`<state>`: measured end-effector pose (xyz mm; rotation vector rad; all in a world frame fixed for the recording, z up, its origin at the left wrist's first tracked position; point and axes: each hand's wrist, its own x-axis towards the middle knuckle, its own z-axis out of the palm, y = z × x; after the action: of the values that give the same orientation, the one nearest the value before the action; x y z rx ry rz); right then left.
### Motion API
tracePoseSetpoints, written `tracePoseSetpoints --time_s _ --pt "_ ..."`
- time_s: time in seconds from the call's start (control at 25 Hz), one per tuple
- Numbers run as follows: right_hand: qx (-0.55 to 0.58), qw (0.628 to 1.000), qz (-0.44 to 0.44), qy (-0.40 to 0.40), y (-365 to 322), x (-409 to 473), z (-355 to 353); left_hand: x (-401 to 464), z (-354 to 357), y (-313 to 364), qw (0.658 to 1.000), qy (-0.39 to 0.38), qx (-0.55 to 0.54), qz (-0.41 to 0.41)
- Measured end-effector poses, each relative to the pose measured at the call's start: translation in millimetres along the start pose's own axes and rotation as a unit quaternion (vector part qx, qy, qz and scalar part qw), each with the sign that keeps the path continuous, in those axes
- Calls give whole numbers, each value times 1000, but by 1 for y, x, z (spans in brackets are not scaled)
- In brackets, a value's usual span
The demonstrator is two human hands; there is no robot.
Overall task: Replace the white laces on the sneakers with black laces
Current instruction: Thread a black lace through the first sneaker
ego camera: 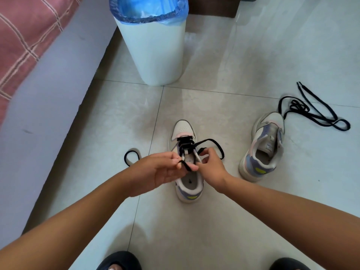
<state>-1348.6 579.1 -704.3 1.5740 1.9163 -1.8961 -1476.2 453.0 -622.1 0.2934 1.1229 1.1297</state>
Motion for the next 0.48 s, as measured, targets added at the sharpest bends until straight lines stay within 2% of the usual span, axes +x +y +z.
tracePoseSetpoints --time_s 0.08,0.12,0.24,0.28,0.32,0.4,0.48 --pt "37 999 30 -2 2 1 1 -10 -6 -2 993 10 -112 -44" --pt "59 997 45 0 2 2 2 -14 -8 -2 987 -8 -148 -70" --pt "145 985 93 0 -2 5 5 -22 -5 -4 954 -198 -146 -170" --pt "166 980 106 -7 -5 4 5 -22 -2 -8 947 -229 -99 -201" --pt "178 977 112 -20 -7 4 5 -21 3 -13 945 -218 -28 -241" --pt "201 970 121 -58 -11 6 3 -13 9 -27 928 -129 153 -316" --pt "246 958 138 -54 -11 13 1 -5 6 -36 872 -19 364 -328"
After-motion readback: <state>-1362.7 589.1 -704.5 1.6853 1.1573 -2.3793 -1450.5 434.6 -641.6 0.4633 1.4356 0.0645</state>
